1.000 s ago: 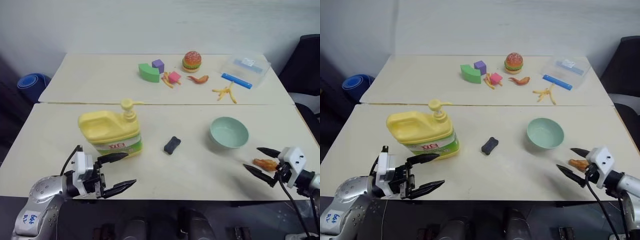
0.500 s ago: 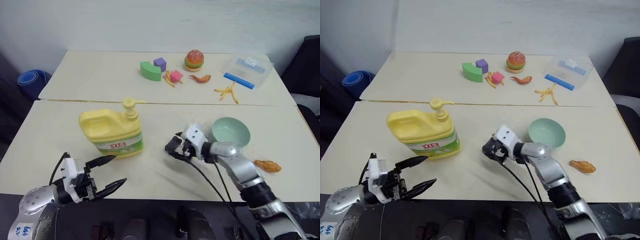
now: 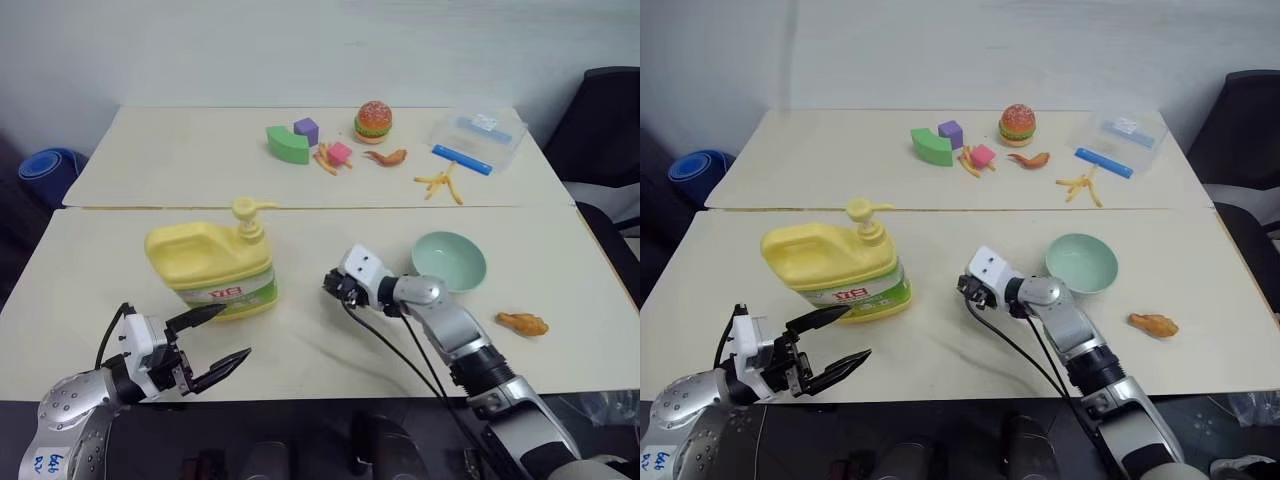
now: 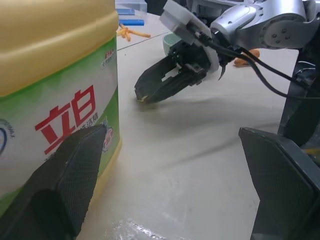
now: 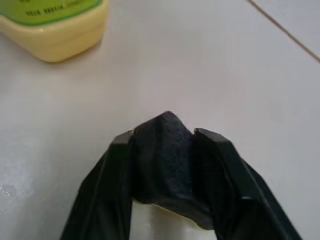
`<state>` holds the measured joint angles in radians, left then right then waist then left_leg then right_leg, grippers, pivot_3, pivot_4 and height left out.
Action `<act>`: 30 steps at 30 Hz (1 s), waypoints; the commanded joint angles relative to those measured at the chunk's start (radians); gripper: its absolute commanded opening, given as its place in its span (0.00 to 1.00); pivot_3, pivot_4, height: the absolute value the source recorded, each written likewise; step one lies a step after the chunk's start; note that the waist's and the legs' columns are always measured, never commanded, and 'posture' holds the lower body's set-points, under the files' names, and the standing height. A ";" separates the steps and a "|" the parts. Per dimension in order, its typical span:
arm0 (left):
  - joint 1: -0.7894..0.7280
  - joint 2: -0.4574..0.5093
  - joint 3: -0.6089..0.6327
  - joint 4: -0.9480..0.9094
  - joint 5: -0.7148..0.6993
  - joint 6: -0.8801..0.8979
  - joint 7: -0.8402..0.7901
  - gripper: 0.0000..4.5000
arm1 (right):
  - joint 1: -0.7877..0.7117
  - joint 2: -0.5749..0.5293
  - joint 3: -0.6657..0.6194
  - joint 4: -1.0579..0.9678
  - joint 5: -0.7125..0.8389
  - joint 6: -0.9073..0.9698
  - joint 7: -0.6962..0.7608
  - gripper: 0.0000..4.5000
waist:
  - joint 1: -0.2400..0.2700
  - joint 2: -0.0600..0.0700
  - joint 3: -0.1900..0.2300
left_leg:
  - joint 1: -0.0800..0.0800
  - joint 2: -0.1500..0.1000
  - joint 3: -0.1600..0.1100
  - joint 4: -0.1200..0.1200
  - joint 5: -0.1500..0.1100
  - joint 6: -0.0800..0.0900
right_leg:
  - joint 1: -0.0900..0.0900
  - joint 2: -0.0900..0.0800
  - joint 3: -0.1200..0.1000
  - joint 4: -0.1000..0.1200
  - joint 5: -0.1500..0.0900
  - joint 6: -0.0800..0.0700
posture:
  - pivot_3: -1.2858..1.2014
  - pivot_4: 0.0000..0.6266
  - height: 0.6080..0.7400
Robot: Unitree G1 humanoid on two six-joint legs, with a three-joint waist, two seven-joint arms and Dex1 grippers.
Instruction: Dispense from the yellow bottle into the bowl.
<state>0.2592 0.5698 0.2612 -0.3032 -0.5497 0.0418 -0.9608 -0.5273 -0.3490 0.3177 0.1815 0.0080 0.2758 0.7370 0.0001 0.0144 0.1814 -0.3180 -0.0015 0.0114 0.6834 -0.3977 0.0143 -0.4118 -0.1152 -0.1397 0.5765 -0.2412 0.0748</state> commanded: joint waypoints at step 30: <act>-0.201 -0.003 -0.138 0.012 -0.015 0.040 -0.055 1.00 | 0.343 -0.469 -0.714 0.266 0.298 -0.411 0.234 0.74 | 0.002 0.005 0.003 | 0.002 0.000 0.014 0.000 -0.001 0.004 | 0.002 0.001 0.009 -0.003 0.002 0.002 | 0.52 0.24 1.00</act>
<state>0.0540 0.5562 0.0952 -0.2739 -0.5443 0.0825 -1.0173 -0.1874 -0.8153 -0.3760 0.5545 0.2429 -0.1260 0.9239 0.0022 0.0199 0.1845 -0.3165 -0.0017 0.0250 0.6831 -0.3990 0.0186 -0.4102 -0.1145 -0.1304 0.5734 -0.2391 0.0771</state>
